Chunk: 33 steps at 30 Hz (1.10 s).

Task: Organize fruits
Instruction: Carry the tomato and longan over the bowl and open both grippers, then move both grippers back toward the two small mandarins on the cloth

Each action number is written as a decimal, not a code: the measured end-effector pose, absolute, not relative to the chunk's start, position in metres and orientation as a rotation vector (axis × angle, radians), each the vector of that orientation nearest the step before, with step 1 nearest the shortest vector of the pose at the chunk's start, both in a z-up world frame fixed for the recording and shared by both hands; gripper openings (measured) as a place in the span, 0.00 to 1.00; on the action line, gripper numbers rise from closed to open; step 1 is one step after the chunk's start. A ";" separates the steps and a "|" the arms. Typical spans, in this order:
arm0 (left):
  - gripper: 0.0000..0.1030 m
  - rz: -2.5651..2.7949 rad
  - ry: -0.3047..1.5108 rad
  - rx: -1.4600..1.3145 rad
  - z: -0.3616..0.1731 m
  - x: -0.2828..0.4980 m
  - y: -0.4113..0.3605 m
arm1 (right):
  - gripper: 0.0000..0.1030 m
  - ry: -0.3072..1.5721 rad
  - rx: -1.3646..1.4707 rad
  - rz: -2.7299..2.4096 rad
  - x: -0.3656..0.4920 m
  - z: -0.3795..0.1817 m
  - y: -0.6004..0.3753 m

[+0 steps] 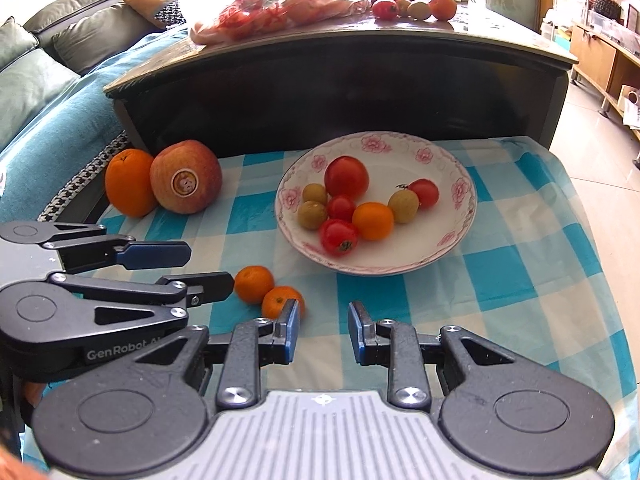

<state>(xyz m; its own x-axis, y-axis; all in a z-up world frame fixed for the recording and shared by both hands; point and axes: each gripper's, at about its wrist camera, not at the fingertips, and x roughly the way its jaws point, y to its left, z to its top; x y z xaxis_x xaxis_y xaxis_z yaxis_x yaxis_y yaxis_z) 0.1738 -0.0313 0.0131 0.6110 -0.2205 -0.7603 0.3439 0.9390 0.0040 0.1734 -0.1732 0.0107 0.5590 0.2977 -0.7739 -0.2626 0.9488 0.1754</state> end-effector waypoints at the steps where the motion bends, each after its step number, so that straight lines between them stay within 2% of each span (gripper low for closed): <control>1: 0.50 -0.326 0.852 0.160 0.013 0.173 -0.032 | 0.29 0.922 0.041 0.331 0.173 0.010 -0.172; 33: 0.52 -0.314 0.884 0.169 -0.001 0.175 -0.025 | 0.29 0.965 0.021 0.332 0.181 -0.006 -0.164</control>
<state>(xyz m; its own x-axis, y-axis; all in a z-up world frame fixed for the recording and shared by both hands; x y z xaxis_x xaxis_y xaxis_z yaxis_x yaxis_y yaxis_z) 0.1751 -0.0255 -0.0009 0.5922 -0.1994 -0.7808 0.3379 0.9411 0.0159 0.1811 -0.1637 -0.0061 0.5232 0.2867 -0.8025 -0.2680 0.9493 0.1645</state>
